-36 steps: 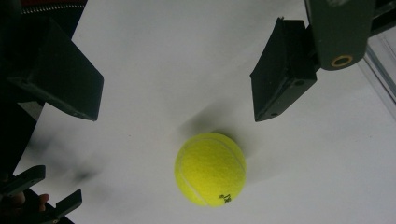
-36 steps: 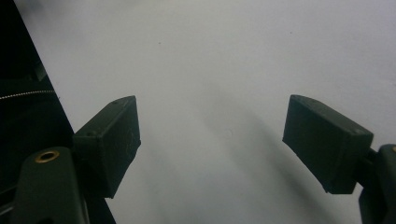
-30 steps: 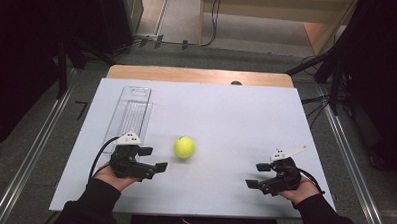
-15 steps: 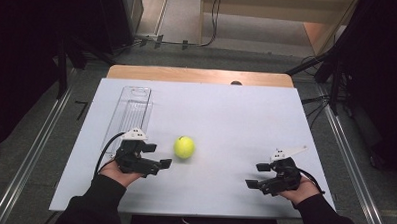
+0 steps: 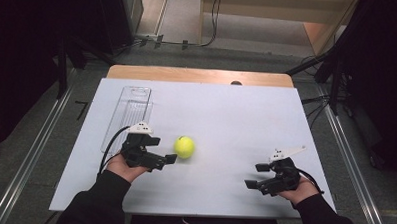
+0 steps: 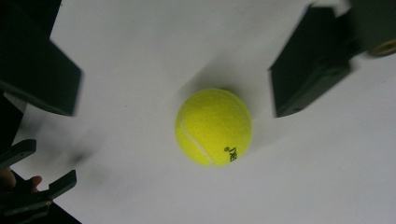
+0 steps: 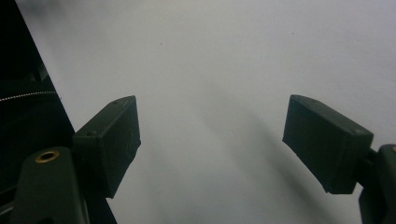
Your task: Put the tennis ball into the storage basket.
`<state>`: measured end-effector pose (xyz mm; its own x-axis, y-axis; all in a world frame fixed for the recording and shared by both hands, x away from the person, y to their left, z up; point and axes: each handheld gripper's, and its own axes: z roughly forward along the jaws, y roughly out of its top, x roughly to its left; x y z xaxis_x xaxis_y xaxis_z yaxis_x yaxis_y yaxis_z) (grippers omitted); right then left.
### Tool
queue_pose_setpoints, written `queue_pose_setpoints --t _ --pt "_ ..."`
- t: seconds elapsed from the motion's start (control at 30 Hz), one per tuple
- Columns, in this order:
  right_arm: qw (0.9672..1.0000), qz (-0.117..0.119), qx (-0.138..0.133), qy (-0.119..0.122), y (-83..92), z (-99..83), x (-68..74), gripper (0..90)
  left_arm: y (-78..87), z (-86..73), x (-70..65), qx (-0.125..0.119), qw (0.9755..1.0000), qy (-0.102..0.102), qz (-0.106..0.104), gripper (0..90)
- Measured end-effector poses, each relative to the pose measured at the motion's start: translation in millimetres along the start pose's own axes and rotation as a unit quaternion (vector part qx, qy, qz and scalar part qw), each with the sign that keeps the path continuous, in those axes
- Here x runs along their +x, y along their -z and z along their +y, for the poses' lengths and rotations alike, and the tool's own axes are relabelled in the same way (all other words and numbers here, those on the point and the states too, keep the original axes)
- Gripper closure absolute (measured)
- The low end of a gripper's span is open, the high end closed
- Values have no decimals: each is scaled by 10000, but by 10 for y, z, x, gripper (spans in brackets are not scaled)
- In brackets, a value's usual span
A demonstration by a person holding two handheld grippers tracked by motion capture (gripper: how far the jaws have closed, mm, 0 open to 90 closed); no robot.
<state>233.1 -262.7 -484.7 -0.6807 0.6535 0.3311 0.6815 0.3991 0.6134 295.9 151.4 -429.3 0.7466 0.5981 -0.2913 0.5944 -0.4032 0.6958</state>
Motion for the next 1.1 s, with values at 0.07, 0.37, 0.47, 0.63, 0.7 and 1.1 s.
queue_pose_setpoints --t 0.07,0.37,0.47,0.63,0.7,1.1 --pt "10000 -4 -2 -4 4 -1 -2 169 -9 20 -1 -29 10000 -25 -20 0" --pt "10000 -1 -10 1 6 -1 1 169 -78 122 -16 9 9999 -114 64 0" --pt "10000 -4 -7 4 5 -1 0 170 -96 160 -11 8 9999 -103 83 0" --pt "10000 -14 -3 0 7 -2 -2 170 -147 212 -9 20 9999 -121 99 0" --pt "10000 -10 -5 3 7 -2 -1 170 -169 230 -6 33 9999 -132 107 0" --pt "10000 -20 7 5 12 -4 -5 169 -248 314 33 1 9998 -87 159 0"
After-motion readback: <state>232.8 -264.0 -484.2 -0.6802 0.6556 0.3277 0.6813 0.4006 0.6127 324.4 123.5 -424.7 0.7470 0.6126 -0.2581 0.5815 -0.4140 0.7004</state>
